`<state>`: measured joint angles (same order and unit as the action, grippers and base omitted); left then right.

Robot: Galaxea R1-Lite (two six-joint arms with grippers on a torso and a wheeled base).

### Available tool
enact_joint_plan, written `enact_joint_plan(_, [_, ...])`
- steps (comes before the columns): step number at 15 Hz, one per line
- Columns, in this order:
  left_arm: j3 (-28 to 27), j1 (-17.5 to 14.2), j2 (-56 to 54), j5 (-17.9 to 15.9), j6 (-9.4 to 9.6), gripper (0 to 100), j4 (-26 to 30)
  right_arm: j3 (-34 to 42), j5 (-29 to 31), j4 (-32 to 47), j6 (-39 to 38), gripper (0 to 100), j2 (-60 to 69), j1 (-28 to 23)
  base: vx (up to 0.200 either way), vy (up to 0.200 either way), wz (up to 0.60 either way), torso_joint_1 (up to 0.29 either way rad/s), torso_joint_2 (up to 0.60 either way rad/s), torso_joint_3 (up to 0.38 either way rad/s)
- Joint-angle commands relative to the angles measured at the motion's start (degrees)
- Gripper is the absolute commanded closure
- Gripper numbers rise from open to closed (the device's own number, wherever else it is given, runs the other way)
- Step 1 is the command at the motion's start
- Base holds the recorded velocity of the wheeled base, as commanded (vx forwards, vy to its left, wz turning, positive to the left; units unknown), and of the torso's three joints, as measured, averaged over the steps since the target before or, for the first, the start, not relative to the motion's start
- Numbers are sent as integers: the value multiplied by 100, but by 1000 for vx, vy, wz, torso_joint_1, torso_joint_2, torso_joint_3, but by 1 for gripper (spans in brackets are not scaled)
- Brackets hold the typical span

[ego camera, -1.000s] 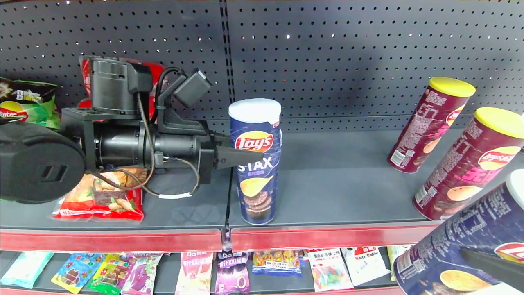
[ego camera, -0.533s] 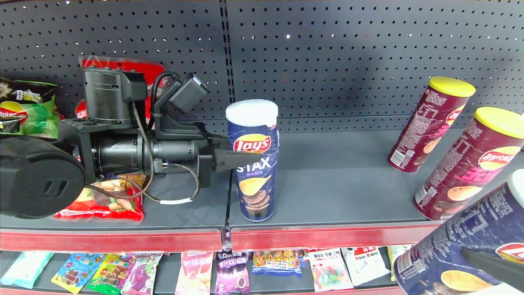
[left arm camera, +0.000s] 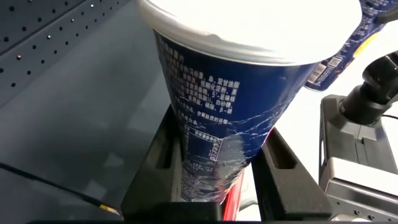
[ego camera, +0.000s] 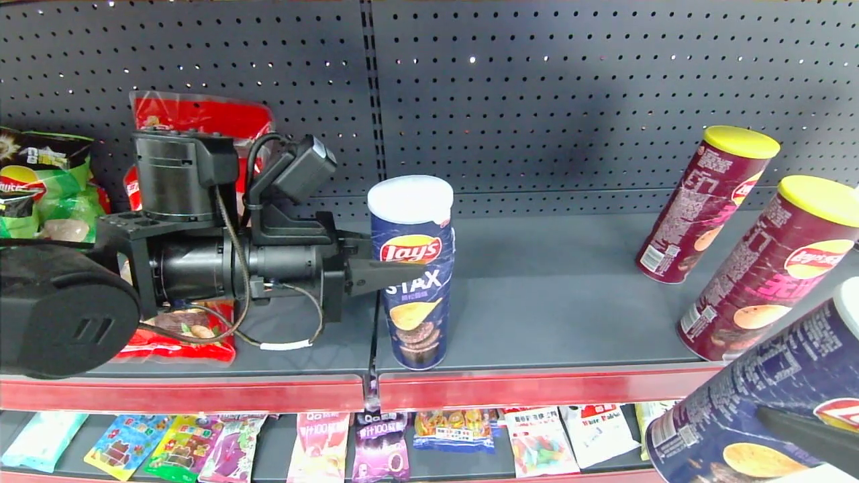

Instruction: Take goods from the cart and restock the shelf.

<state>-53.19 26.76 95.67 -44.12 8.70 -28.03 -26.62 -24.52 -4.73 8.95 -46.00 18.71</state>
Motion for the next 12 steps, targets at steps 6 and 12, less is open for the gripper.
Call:
enact_joint_plan(6, [344,5,-5,-18,105,0,-274,-36,-1,-2,2,100,-41,1,0,0,0,0,0,0])
enact_joint_plan(12, [423,-74,-66,105,96,0,-441,-458,-18,-2,2,100,-533,10,0,0,0,0,0,0])
